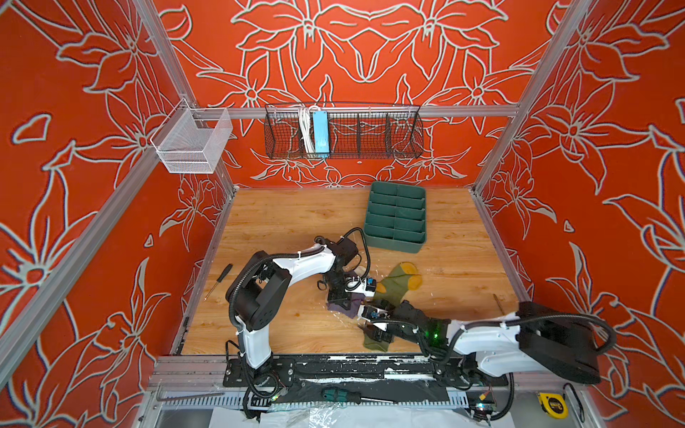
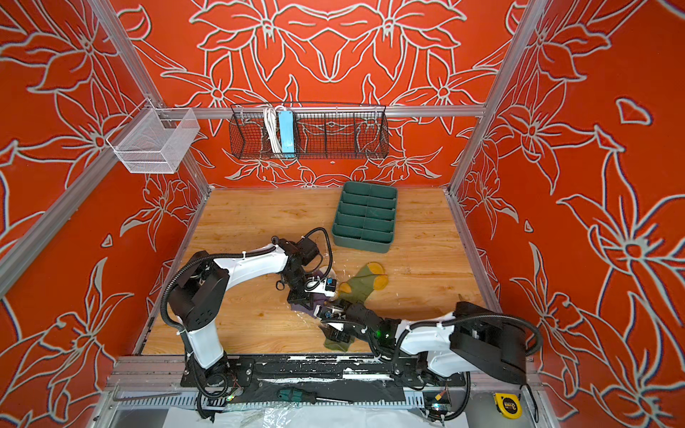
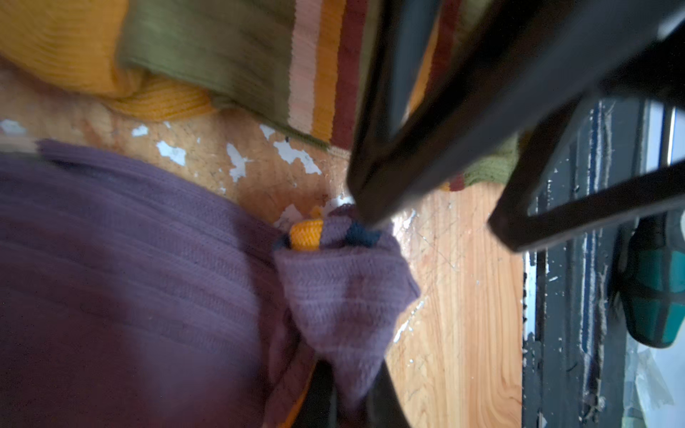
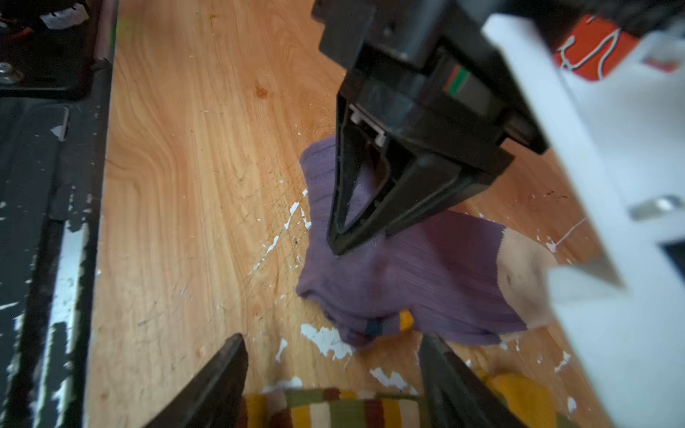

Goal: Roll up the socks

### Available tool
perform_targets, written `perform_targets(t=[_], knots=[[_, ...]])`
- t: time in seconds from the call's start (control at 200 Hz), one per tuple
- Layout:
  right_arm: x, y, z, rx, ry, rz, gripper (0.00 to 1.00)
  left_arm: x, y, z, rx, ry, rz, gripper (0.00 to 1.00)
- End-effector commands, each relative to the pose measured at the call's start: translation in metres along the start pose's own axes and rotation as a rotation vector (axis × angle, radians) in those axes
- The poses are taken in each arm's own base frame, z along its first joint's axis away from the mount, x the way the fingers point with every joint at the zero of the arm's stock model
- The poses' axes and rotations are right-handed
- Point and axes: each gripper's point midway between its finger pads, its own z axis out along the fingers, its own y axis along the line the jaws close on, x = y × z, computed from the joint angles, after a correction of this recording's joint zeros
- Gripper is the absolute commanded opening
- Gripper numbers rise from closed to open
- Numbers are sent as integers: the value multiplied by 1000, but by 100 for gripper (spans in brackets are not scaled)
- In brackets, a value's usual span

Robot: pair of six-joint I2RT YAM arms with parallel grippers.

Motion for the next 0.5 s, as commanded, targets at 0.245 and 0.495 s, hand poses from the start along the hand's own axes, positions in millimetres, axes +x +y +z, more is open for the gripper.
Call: perform_targets(t=[0.245, 0.495], knots=[[-25, -24, 38, 119, -90, 15, 78, -6, -11, -12, 27, -53, 0, 0], [2, -20, 48, 111, -11, -1, 57, -10, -16, -18, 12, -83, 30, 0]])
